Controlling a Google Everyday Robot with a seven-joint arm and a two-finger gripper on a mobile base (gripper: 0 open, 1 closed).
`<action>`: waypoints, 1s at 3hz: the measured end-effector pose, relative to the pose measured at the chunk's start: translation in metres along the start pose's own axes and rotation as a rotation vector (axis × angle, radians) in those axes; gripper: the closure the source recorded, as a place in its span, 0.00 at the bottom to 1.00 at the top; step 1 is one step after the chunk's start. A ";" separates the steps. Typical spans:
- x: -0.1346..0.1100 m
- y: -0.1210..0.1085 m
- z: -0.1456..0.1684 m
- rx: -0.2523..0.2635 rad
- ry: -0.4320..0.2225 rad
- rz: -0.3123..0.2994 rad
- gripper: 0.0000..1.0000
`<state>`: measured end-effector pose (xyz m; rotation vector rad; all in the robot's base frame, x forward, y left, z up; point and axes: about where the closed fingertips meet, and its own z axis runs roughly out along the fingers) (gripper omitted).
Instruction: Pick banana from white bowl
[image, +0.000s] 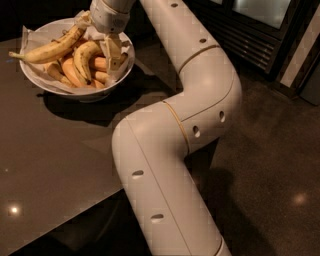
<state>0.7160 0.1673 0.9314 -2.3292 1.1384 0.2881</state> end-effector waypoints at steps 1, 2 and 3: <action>-0.004 -0.003 -0.005 0.008 0.019 0.002 0.19; -0.006 -0.005 -0.006 0.012 0.030 0.004 0.42; -0.005 -0.006 -0.008 0.017 0.039 0.011 0.65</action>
Offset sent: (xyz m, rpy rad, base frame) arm 0.1100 -0.0073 0.0996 -0.0791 0.0176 0.0005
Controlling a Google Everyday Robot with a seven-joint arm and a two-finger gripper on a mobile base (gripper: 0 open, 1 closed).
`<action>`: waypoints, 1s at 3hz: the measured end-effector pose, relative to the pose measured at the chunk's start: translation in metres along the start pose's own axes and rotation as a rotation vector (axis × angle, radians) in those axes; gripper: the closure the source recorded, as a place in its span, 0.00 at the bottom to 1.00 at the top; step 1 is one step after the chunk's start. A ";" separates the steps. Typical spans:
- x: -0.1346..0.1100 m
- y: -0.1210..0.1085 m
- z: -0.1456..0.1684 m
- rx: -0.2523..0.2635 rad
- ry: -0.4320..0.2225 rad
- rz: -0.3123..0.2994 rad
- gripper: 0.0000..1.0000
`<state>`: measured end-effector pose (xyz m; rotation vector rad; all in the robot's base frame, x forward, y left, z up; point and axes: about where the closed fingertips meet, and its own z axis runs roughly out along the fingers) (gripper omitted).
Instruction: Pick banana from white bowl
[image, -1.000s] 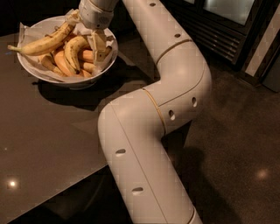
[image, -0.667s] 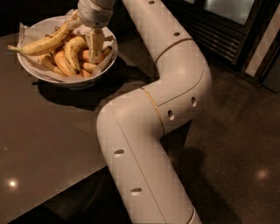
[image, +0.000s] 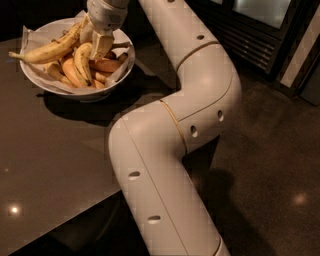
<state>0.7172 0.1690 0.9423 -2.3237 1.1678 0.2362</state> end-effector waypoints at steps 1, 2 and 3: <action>0.002 0.000 0.000 0.002 0.004 0.011 0.88; 0.004 0.000 0.003 0.003 -0.008 0.024 1.00; -0.001 -0.009 0.002 0.032 -0.007 0.023 1.00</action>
Offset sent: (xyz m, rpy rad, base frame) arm 0.0970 -0.0114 0.0651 -0.0154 0.0770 -0.0030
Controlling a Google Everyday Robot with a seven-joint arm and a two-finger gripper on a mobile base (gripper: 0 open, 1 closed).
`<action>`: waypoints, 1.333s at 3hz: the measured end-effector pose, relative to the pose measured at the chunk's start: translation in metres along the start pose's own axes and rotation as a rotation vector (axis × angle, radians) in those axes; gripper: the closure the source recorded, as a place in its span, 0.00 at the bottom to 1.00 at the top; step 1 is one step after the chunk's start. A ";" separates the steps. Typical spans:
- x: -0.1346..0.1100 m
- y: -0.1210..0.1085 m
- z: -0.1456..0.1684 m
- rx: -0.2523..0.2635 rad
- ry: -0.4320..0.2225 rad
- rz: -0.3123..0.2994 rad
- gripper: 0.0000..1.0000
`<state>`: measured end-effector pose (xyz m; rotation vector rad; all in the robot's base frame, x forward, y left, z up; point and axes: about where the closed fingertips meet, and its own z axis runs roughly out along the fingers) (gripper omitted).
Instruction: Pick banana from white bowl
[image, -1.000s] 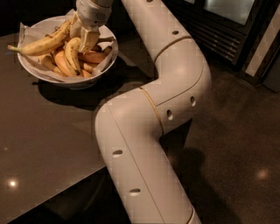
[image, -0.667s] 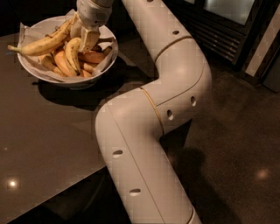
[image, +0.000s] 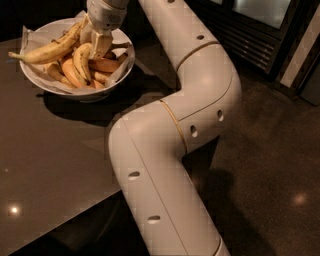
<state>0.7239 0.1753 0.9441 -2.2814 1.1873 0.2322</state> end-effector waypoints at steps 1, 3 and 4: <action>-0.020 -0.007 -0.009 0.013 0.024 -0.023 1.00; -0.026 -0.016 -0.013 0.043 0.036 -0.037 1.00; -0.036 -0.023 -0.024 0.078 0.039 -0.048 1.00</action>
Offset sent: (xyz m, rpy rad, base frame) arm -0.0156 0.0070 0.0376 -0.0508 -0.0307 0.0210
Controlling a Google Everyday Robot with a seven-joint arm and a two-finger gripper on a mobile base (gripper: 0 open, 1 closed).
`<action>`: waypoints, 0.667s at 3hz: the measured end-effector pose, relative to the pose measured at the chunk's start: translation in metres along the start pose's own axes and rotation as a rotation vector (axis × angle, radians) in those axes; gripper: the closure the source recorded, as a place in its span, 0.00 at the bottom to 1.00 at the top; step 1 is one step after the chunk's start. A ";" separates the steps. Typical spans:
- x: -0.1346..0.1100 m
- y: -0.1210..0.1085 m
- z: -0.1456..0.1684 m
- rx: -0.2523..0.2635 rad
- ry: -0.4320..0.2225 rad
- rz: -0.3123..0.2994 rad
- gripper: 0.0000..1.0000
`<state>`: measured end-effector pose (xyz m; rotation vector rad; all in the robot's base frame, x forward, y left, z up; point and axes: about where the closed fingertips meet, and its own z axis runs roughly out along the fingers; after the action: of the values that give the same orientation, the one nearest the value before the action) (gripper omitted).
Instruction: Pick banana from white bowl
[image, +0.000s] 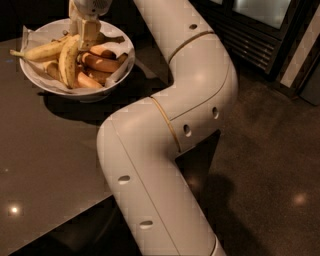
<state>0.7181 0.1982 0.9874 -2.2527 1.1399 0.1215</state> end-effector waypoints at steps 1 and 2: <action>-0.009 -0.005 -0.017 0.031 0.007 -0.016 1.00; -0.012 -0.008 -0.017 0.038 0.006 -0.021 1.00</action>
Offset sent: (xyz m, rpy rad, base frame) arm -0.0044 -0.0006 0.0176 0.0101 -0.0301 -0.0011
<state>0.7139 0.2008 1.0085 -2.2321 1.1116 0.0842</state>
